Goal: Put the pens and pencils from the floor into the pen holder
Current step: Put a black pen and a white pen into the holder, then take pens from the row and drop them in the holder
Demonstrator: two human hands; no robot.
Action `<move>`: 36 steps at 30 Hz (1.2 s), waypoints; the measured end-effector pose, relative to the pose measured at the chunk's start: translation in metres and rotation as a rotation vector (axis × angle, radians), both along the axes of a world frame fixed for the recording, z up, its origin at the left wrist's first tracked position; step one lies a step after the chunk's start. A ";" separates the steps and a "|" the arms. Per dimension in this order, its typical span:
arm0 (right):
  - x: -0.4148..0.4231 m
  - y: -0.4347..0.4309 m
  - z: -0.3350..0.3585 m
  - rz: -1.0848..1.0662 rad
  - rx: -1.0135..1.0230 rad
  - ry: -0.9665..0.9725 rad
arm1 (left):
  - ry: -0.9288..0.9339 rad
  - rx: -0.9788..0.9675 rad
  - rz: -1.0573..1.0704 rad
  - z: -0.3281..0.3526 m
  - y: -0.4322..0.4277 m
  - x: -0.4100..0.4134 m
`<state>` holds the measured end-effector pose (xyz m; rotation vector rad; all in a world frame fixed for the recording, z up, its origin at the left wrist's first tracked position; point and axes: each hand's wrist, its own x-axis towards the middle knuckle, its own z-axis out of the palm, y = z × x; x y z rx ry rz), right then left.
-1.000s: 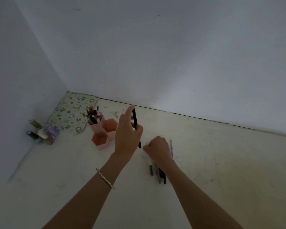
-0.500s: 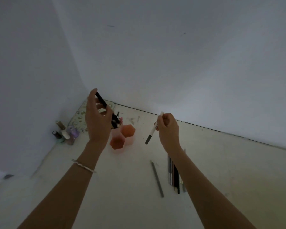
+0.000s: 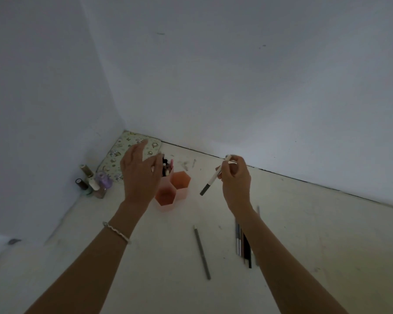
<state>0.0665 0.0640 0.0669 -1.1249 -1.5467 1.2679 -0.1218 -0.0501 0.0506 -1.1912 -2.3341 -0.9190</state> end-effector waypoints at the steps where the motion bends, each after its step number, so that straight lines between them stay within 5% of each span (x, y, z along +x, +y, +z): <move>1: -0.003 -0.001 0.002 0.004 0.030 0.026 | 0.009 0.053 0.022 -0.001 -0.003 -0.001; 5: -0.030 -0.009 0.004 0.068 0.160 0.011 | -0.018 0.269 -0.031 0.012 -0.005 -0.002; 14: -0.056 -0.033 -0.032 0.291 0.254 -0.340 | -0.326 0.228 -0.147 0.038 -0.003 0.046; 17: -0.043 -0.020 -0.027 0.174 0.258 -0.303 | -0.389 -0.067 -0.169 0.026 -0.006 0.076; 21: -0.012 0.004 -0.018 0.019 0.165 -0.235 | -0.467 -0.911 -0.129 -0.017 -0.013 0.117; 24: 0.016 0.015 -0.016 -0.031 0.124 -0.216 | -0.539 -1.081 -0.057 -0.046 -0.019 0.139; 30: 0.064 0.024 -0.020 -0.099 0.104 -0.238 | -0.498 -0.984 -0.142 -0.055 -0.007 0.162; 33: 0.081 0.029 -0.028 -0.093 0.108 -0.380 | -0.604 -0.647 -0.226 -0.028 0.017 0.155; 36: 0.090 0.032 -0.047 0.061 0.086 -0.730 | -0.623 -0.362 -0.263 0.002 0.037 0.149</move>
